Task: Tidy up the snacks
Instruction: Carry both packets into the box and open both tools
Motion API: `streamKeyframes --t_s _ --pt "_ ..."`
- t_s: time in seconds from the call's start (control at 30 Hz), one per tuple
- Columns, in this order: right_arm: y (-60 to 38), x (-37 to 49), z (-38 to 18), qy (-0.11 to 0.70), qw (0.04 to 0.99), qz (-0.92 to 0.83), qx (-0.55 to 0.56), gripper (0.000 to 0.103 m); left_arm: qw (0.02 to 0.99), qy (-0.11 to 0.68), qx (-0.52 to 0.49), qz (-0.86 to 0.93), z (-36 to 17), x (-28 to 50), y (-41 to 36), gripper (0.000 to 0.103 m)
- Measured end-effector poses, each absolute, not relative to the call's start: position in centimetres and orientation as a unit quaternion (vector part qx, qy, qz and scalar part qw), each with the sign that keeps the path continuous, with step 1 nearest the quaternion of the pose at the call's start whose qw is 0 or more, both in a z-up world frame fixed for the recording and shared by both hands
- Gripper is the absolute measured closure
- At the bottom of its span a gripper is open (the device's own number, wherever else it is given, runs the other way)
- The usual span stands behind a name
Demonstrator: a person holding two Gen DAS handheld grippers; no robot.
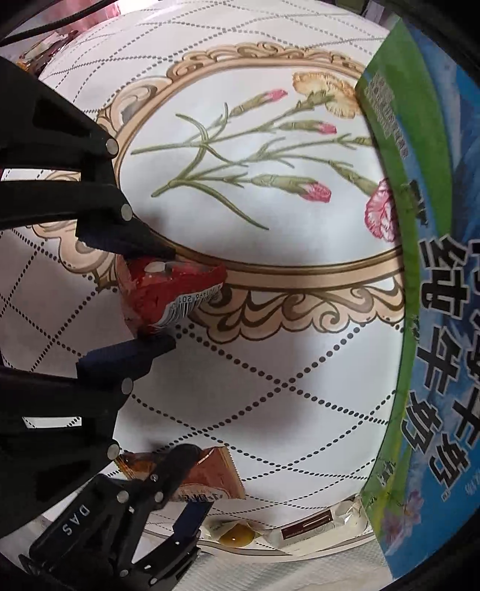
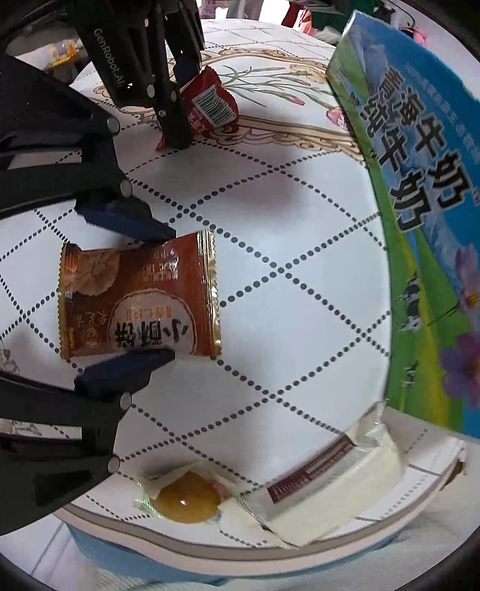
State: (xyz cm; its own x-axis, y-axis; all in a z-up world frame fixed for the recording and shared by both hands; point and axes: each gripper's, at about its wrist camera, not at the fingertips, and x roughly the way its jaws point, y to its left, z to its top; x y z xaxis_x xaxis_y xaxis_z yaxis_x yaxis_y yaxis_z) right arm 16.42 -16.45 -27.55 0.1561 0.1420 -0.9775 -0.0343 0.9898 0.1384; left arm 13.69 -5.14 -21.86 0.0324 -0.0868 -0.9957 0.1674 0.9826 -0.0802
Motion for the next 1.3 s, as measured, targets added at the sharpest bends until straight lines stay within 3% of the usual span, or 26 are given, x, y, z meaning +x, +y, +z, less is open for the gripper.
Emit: streamKeyframes --t_s 0.2,0.47,0.73,0.97,1.3 --pt "-16.4 15.5 -24.7 0.63 0.77 0.084 0.058 0.046 0.73 0.676 0.009 -0.1 -18.8 12.7 -4.1 0.065" --pt "-16.9 17.5 -15.5 0.567 0.807 0.124 0.112 0.046 0.775 0.616 -0.047 -0.138 -8.6 14.4 -1.7 0.065" --pt "-18.7 24.8 -7.0 0.5 0.847 0.129 0.126 0.046 0.814 0.563 -0.055 -0.13 -0.5 22.3 -1.4 0.065" --pt "-18.0 33.2 -8.8 0.515 0.846 0.1 0.097 0.046 0.801 0.594 -0.033 -0.071 -3.8 30.8 0.5 0.065" --pt "-15.6 40.4 -14.1 0.559 0.821 0.089 0.073 0.046 0.76 0.648 -0.031 -0.043 -9.7 35.4 1.2 0.065"
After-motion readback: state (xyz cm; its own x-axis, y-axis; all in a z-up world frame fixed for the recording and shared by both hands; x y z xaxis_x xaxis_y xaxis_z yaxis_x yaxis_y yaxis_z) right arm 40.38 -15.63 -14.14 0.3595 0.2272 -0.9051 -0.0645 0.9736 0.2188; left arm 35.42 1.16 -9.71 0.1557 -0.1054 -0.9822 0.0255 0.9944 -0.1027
